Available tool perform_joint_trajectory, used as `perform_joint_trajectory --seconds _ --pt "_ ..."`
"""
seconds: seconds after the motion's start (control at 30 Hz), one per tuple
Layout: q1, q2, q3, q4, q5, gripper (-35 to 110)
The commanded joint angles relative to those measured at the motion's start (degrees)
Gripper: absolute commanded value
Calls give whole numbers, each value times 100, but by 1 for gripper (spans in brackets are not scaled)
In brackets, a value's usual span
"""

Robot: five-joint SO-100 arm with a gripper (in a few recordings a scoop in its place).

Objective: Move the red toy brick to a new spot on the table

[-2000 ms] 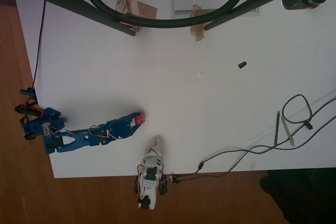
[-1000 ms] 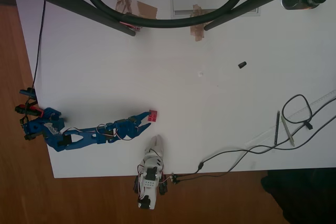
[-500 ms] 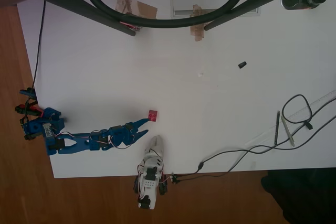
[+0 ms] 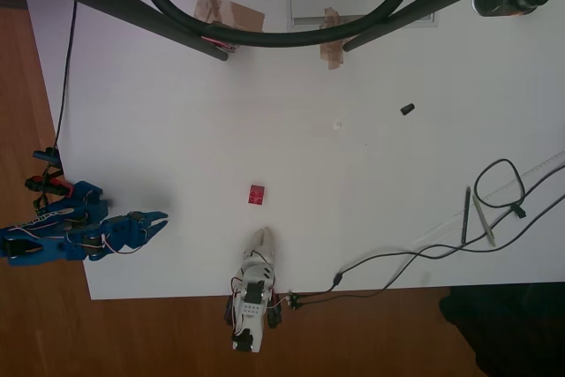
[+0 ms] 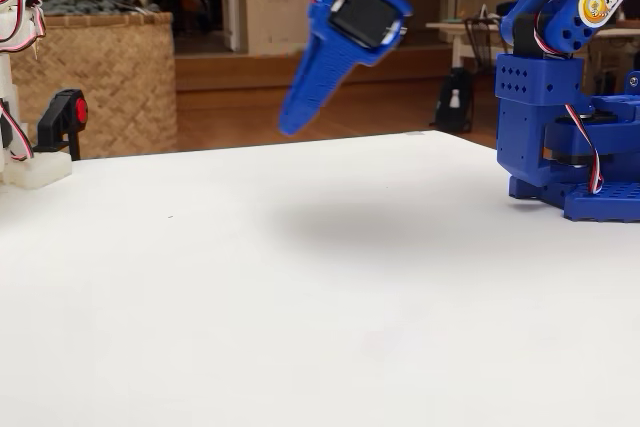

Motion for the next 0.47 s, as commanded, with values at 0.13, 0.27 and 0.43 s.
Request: perform_joint_trajectory --seconds 0.13,0.27,0.43 --pt "-334 1934 1828 466 -211 0" --pt "-325 2689 2716 677 -431 0" --pt "-264 3463 3226 1055 -483 0"
